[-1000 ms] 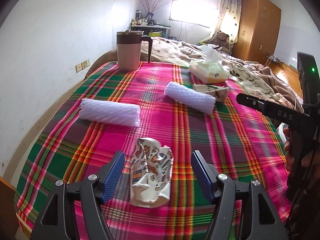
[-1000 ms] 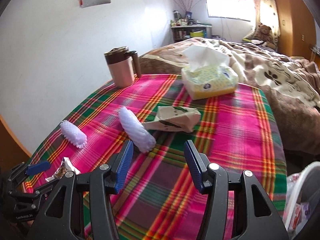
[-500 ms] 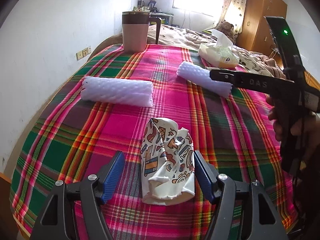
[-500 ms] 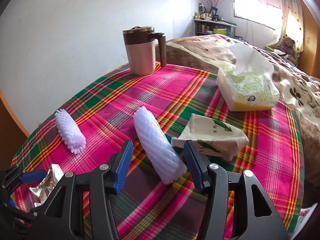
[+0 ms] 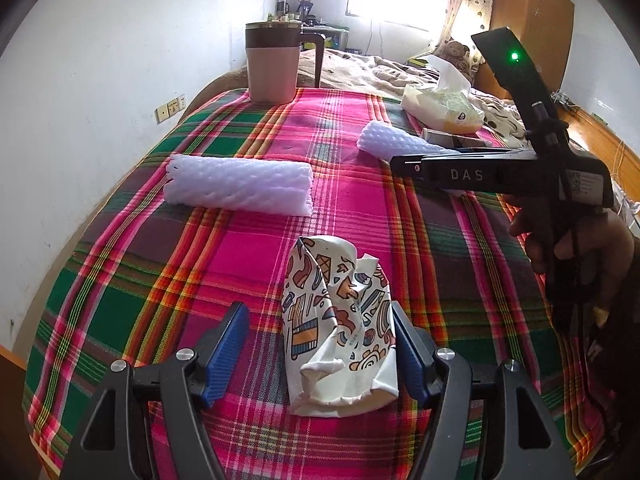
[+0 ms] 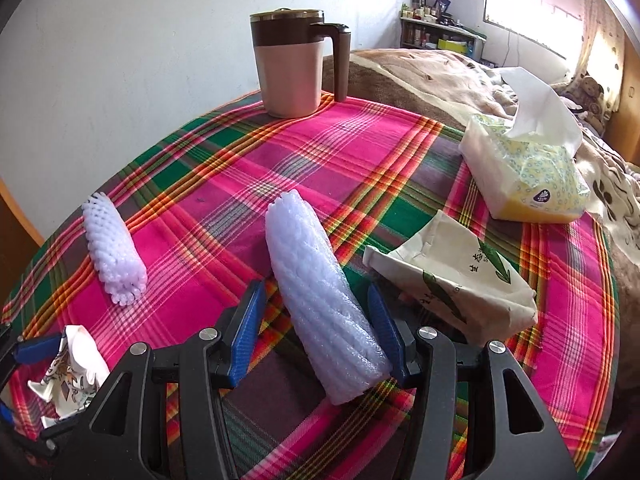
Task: Collect trash
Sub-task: 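Grasp the crumpled patterned wrapper with the left gripper while the right gripper grasps the white foam net, then lift the wrapper with the left gripper while the right gripper lifts the foam net, then carry the wrapper with the left gripper while the right gripper carries the foam net over the bin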
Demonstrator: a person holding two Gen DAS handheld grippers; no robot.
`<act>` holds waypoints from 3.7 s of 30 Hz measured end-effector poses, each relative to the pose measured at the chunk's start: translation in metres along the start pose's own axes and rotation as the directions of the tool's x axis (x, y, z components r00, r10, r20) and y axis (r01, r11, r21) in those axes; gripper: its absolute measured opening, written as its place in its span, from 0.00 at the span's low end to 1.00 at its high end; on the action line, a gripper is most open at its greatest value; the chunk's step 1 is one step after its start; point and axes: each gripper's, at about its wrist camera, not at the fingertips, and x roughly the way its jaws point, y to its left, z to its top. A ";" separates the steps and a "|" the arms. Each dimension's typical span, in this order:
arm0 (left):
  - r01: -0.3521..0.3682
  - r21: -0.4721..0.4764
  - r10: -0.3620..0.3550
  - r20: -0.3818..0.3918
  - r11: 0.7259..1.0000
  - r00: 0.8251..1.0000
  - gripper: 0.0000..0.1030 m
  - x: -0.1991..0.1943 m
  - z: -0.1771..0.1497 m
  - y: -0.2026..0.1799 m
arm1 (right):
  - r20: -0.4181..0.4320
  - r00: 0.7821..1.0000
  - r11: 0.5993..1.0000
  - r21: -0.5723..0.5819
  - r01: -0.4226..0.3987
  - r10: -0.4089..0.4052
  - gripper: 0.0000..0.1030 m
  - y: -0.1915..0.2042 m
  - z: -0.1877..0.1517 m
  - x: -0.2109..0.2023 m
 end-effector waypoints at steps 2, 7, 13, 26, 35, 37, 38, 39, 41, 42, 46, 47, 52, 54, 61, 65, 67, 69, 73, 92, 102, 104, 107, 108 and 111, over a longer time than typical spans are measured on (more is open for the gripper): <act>-0.001 -0.003 0.001 0.002 1.000 1.000 0.63 -0.001 -0.001 0.001 | -0.011 1.000 1.000 0.006 0.004 -0.004 0.53 -0.001 0.000 0.001; 0.002 -0.018 -0.002 0.006 1.000 1.000 0.50 -0.002 0.001 0.003 | -0.018 1.000 0.999 0.039 -0.007 0.007 0.53 -0.003 -0.002 0.000; 0.015 -0.043 -0.014 0.017 0.999 1.000 0.49 -0.004 0.001 0.003 | -0.012 1.000 1.000 0.020 0.020 -0.020 0.29 0.003 -0.006 -0.003; 0.027 -0.043 -0.026 0.044 0.999 0.999 0.49 -0.014 0.008 -0.010 | 0.050 0.998 0.998 0.056 -0.028 0.025 0.25 0.004 -0.022 -0.031; 0.040 -0.027 -0.037 0.088 0.999 0.995 0.49 -0.037 0.007 -0.021 | 0.095 0.995 0.991 0.118 -0.055 0.044 0.25 -0.003 -0.043 -0.069; 0.046 -0.020 -0.044 0.100 0.999 0.994 0.49 -0.043 0.008 -0.026 | 0.109 0.993 0.990 0.132 -0.052 0.037 0.25 -0.007 -0.049 -0.079; 0.051 -0.015 -0.049 0.105 0.999 0.993 0.49 -0.045 0.008 -0.029 | 0.118 0.992 0.989 0.139 -0.049 0.033 0.25 -0.009 -0.052 -0.084; 0.057 -0.011 -0.055 0.111 0.998 0.992 0.49 -0.048 0.008 -0.033 | 0.123 0.992 0.988 0.146 -0.046 0.028 0.25 -0.010 -0.056 -0.089; 0.067 -0.001 -0.066 0.118 0.998 0.991 0.49 -0.053 0.007 -0.040 | 0.137 0.990 0.985 0.164 -0.042 0.019 0.25 -0.015 -0.063 -0.101; 0.072 0.006 -0.072 0.123 0.997 0.990 0.49 -0.055 0.007 -0.043 | 0.144 0.989 0.984 0.170 -0.042 0.018 0.25 -0.018 -0.066 -0.106; 0.093 0.032 -0.096 0.135 0.995 0.986 0.49 -0.060 0.009 -0.059 | 0.156 0.988 0.981 0.191 -0.017 -0.014 0.25 -0.026 -0.077 -0.120; 0.098 0.038 -0.103 0.138 0.994 0.985 0.49 -0.061 0.009 -0.064 | 0.158 0.987 0.979 0.203 -0.011 -0.022 0.25 -0.029 -0.080 -0.124; 0.121 0.073 -0.131 0.155 0.990 0.979 0.49 -0.068 0.011 -0.084 | 0.188 0.980 0.970 0.241 0.023 -0.070 0.25 -0.042 -0.095 -0.144; 0.134 0.085 -0.146 0.160 0.987 0.976 0.49 -0.070 0.012 -0.092 | 0.198 0.976 0.966 0.258 0.031 -0.084 0.25 -0.048 -0.101 -0.152; 0.167 0.139 -0.189 0.169 0.976 0.967 0.49 -0.077 0.016 -0.126 | 0.233 0.962 0.942 0.329 0.062 -0.145 0.25 -0.069 -0.119 -0.179; 0.188 0.170 -0.217 0.173 0.967 0.961 0.49 -0.079 0.018 -0.147 | 0.241 0.952 0.929 0.357 0.094 -0.189 0.25 -0.081 -0.131 -0.193; 0.201 0.190 -0.234 0.177 0.961 0.956 0.49 -0.081 0.019 -0.158 | 0.245 0.948 0.922 0.373 0.104 -0.205 0.25 -0.087 -0.136 -0.199; 0.210 0.204 -0.247 0.177 0.956 0.953 0.49 -0.082 0.020 -0.168 | 0.246 0.941 0.914 0.387 0.123 -0.231 0.25 -0.093 -0.142 -0.206; 0.234 0.237 -0.278 0.174 0.943 0.945 0.49 -0.085 0.021 -0.191 | 0.246 0.928 0.897 0.413 0.160 -0.279 0.25 -0.105 -0.151 -0.217; 0.342 0.378 -0.413 0.122 0.860 0.903 0.49 -0.080 0.027 -0.298 | 0.187 0.865 0.776 0.557 0.297 -0.465 0.25 -0.162 -0.189 -0.259; 0.400 0.415 -0.466 0.067 0.817 0.882 0.49 -0.068 0.027 -0.344 | 0.136 0.856 0.734 0.592 0.333 -0.498 0.26 -0.180 -0.202 -0.257; 0.396 0.428 -0.465 0.065 0.812 0.883 0.50 -0.065 0.027 -0.352 | 0.124 0.854 0.726 0.596 0.343 -0.505 0.26 -0.184 -0.206 -0.257; 0.411 0.429 -0.475 0.051 0.805 0.878 0.50 -0.062 0.028 -0.361 | 0.117 0.860 0.714 0.618 0.328 -0.496 0.26 -0.191 -0.211 -0.257; 0.411 0.432 -0.476 0.049 0.803 0.878 0.50 -0.061 0.029 -0.364 | 0.114 0.862 0.711 0.623 0.326 -0.494 0.26 -0.193 -0.213 -0.257; 0.415 0.439 -0.478 0.039 0.797 0.877 0.50 -0.057 0.030 -0.371 | 0.103 0.863 0.706 0.626 0.330 -0.495 0.26 -0.195 -0.214 -0.256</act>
